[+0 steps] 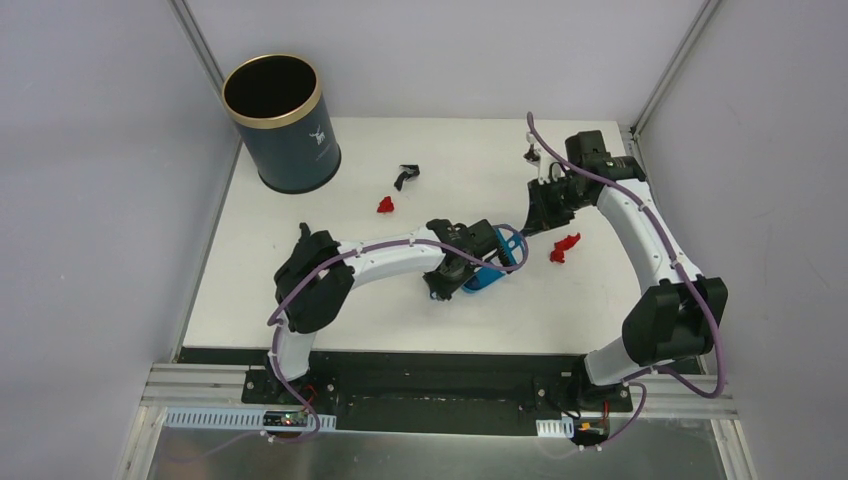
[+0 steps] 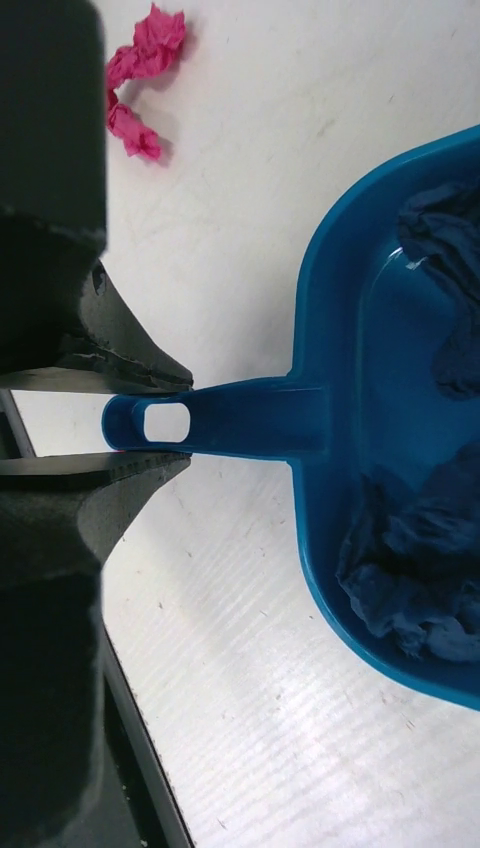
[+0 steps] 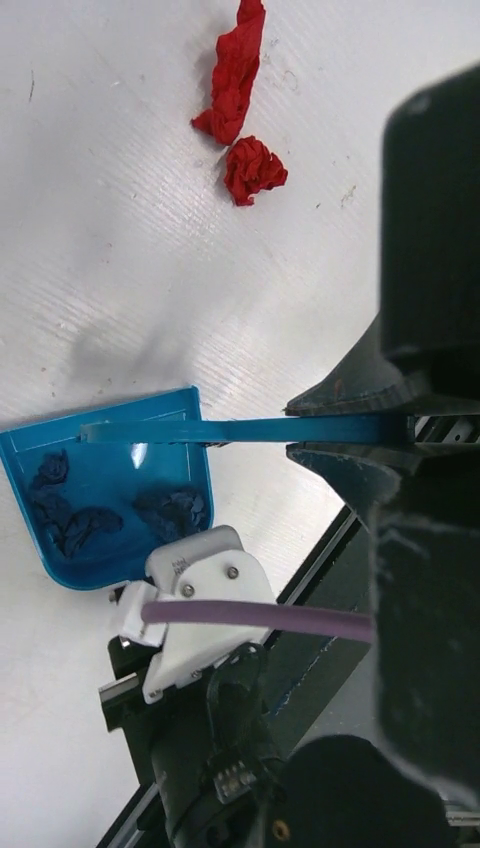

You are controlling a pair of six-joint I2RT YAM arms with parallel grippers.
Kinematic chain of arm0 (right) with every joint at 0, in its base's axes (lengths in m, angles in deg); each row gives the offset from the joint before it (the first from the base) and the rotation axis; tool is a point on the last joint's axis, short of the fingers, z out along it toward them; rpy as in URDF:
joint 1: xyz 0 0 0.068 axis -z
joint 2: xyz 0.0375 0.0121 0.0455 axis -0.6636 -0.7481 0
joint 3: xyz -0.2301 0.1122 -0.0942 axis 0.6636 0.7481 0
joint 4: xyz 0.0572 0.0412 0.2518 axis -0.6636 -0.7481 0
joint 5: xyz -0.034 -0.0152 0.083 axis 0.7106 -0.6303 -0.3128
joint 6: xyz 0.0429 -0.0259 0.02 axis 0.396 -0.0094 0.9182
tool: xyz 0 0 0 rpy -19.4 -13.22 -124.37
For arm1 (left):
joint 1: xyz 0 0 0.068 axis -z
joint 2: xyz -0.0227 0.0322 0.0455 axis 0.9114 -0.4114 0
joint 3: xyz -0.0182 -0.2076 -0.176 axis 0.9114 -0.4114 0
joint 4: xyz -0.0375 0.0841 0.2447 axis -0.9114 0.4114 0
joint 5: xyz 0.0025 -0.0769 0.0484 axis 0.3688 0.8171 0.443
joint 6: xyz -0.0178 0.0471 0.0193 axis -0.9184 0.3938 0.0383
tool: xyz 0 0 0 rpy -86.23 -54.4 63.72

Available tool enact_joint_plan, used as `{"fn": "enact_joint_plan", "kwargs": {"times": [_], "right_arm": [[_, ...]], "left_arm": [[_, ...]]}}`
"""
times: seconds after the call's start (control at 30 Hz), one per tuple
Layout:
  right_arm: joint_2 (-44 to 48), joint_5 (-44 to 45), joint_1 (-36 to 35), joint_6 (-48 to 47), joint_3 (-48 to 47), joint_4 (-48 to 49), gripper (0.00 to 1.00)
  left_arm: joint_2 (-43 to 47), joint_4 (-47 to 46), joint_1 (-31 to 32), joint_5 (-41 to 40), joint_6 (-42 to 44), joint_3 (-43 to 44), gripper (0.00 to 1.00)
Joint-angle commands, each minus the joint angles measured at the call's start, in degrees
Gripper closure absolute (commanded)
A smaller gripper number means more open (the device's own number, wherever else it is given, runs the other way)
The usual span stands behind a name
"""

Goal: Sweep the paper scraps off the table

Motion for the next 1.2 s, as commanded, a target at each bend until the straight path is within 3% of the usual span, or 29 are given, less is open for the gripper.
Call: {"fn": "enact_joint_plan", "kwargs": {"times": [0.0, 0.37, 0.57, 0.73, 0.9, 1.17], "right_arm": [[0.81, 0.66, 1.49, 1.48, -1.85, 2.15, 1.0], [1.86, 12.21, 10.15, -4.75, -11.03, -3.49, 1.0], [-1.26, 23.08, 10.24, -8.47, -15.74, -5.31, 1.0], [-7.24, 32.69, 10.24, -8.02, -18.65, -3.27, 1.0], [-13.1, 40.8, 10.24, -7.71, -18.09, -0.19, 1.0], [-16.76, 35.84, 10.01, -5.22, -15.04, 0.23, 1.0]], "left_arm": [[3.38, 0.92, 1.06, -4.35, 2.22, 2.07, 1.0], [7.85, 7.28, 2.52, 9.36, 2.31, 5.21, 1.0], [0.35, 13.23, 2.7, 10.37, 9.12, 16.85, 1.0], [-7.59, 15.85, 2.78, 15.12, 9.26, 26.4, 1.0], [-7.96, 14.15, 2.67, 13.99, 9.84, 24.02, 1.0], [-7.46, 13.63, 2.65, 12.8, 9.2, 19.08, 1.0]]}}
